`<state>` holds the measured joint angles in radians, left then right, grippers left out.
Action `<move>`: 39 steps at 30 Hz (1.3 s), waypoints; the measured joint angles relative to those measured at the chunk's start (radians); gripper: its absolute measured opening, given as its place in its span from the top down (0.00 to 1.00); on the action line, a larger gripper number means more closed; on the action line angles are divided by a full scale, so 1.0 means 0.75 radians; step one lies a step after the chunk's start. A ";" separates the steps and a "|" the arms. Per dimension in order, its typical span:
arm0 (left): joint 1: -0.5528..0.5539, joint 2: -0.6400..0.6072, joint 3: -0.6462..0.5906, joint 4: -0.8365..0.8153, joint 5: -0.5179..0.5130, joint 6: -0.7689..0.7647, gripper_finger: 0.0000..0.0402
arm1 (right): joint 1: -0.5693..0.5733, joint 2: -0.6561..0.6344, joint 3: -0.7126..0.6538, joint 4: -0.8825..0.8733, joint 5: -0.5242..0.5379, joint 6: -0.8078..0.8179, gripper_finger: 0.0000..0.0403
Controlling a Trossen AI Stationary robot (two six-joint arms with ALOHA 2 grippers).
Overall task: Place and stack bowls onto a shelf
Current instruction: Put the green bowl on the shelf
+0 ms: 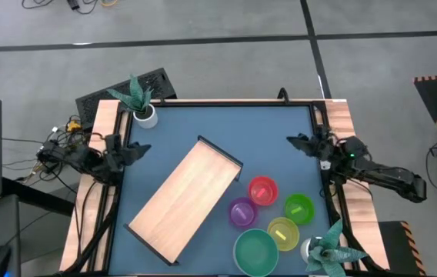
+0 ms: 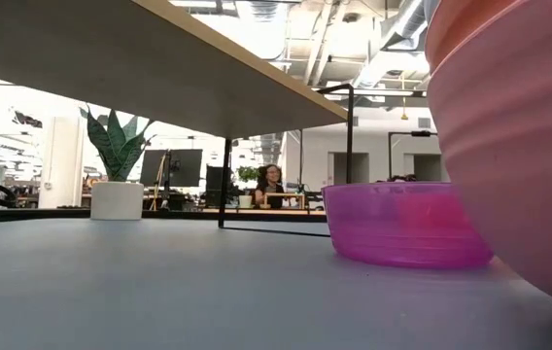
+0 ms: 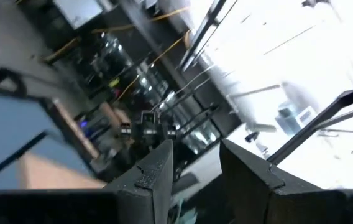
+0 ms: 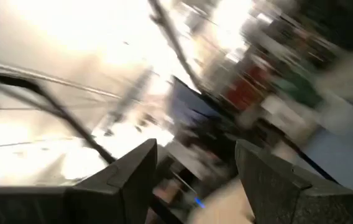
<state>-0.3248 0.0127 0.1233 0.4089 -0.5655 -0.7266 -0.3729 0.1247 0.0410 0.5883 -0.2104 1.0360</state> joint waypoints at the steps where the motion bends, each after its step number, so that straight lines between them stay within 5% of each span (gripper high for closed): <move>1: 0.000 0.009 0.019 0.031 0.001 0.033 0.70 | 0.001 -0.002 0.009 0.083 0.001 -0.004 0.39; 9: -0.001 0.197 0.231 0.172 -0.082 0.210 0.70 | 0.001 -0.003 0.090 0.768 0.167 -0.223 0.39; 16: -0.001 0.382 0.425 0.179 -0.296 0.338 0.70 | 0.001 0.000 0.236 0.667 0.146 -0.486 0.39; 21: -0.001 0.445 0.519 0.172 -0.335 0.313 0.70 | 0.001 0.003 0.426 0.169 0.295 -0.499 0.39; 29: 0.000 0.554 0.680 -0.069 -0.225 0.371 0.69 | 0.001 0.317 1.102 -1.207 0.238 -0.504 0.39; 39: -0.001 0.770 0.859 -0.307 -0.028 0.421 0.40 | 0.002 0.920 1.630 -2.352 0.166 -0.520 0.39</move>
<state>-0.3254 0.5899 0.7677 0.1789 -0.5862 -0.4110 -0.3710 0.8148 1.2637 -1.1760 -0.0859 0.6456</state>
